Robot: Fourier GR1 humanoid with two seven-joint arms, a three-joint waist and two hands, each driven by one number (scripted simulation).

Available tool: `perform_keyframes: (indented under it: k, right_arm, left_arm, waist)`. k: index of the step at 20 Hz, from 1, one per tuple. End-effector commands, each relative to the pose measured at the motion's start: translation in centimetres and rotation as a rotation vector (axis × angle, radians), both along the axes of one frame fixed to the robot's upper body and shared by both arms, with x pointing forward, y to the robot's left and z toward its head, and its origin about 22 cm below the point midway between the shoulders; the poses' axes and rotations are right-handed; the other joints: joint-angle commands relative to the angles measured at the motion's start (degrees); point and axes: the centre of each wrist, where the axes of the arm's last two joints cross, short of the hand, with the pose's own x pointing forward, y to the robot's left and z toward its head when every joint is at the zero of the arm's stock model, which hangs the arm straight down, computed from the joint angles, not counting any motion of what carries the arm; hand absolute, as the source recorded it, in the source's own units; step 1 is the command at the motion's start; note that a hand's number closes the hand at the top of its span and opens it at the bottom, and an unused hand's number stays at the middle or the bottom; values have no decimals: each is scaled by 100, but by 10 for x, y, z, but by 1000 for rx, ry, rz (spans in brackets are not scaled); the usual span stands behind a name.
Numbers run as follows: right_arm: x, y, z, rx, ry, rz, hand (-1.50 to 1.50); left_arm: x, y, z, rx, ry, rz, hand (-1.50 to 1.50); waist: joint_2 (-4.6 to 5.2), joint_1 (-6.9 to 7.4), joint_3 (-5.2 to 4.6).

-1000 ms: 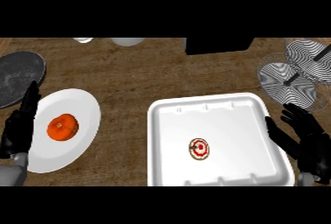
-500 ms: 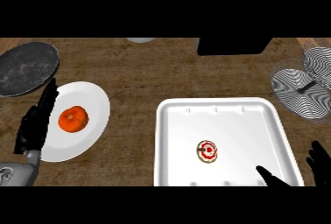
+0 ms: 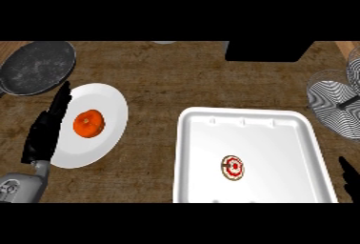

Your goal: Pick the cupcake from the tray and place it in the tiered basket

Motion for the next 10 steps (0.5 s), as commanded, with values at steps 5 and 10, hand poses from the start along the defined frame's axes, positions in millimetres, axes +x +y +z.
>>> perform_keyframes:
  k: [5,10]
  right_arm:
    - [39,29,20,25,218,-58,-150]
    - [51,46,8,56,301,-18,-150]
  left_arm:
    - [7,-6,9,16,-10,-27,0]
    - [13,-11,7,-2,-16,-7,0]
  waist:
    - [17,136,18]
    - [11,65,16]
